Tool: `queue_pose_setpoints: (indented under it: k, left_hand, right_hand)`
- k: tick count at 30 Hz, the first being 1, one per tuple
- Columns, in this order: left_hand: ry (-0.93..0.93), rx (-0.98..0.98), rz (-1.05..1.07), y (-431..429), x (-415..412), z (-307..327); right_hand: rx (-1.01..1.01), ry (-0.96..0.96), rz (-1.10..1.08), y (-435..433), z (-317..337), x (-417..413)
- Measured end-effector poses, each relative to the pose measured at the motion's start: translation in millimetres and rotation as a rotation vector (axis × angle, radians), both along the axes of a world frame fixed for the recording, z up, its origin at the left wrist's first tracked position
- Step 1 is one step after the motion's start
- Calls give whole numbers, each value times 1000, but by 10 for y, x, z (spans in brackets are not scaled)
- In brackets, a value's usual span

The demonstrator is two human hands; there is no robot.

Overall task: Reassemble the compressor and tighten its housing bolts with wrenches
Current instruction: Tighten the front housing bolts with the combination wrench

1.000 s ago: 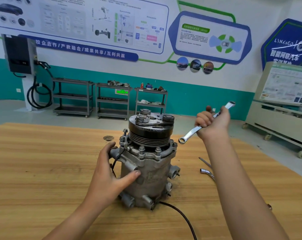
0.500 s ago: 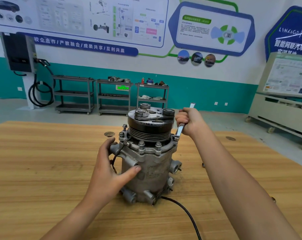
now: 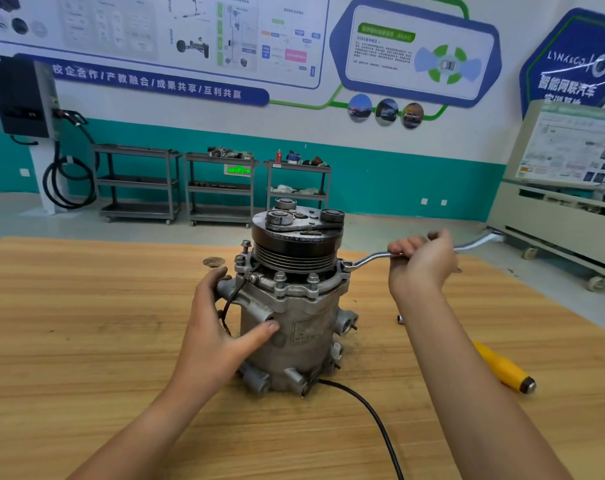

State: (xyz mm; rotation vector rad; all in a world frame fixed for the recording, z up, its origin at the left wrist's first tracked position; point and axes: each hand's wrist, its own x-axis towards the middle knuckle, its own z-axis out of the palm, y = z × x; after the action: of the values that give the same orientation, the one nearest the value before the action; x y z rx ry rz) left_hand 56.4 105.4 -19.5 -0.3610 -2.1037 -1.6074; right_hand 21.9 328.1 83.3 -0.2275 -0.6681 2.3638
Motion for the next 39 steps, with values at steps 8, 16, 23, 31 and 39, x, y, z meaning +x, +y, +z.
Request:
queue_pose_setpoints:
  k: [8, 16, 23, 31, 39]
  left_hand:
    - [13, 17, -2, 0, -6, -19]
    - [4, 16, 0, 4, -7, -21]
    - [-2, 4, -6, -6, 1, -1]
    - [-9, -3, -12, -14, -14, -4]
    - [2, 1, -4, -11, -23, -22]
  right_hand:
    - [193, 286, -188, -281, -250, 496]
    - [566, 310, -142, -554, -618, 803]
    - [338, 273, 54, -290, 109, 573]
    - [-101, 49, 407, 24, 340, -263]
    - [-217, -64, 689, 100, 35, -641]
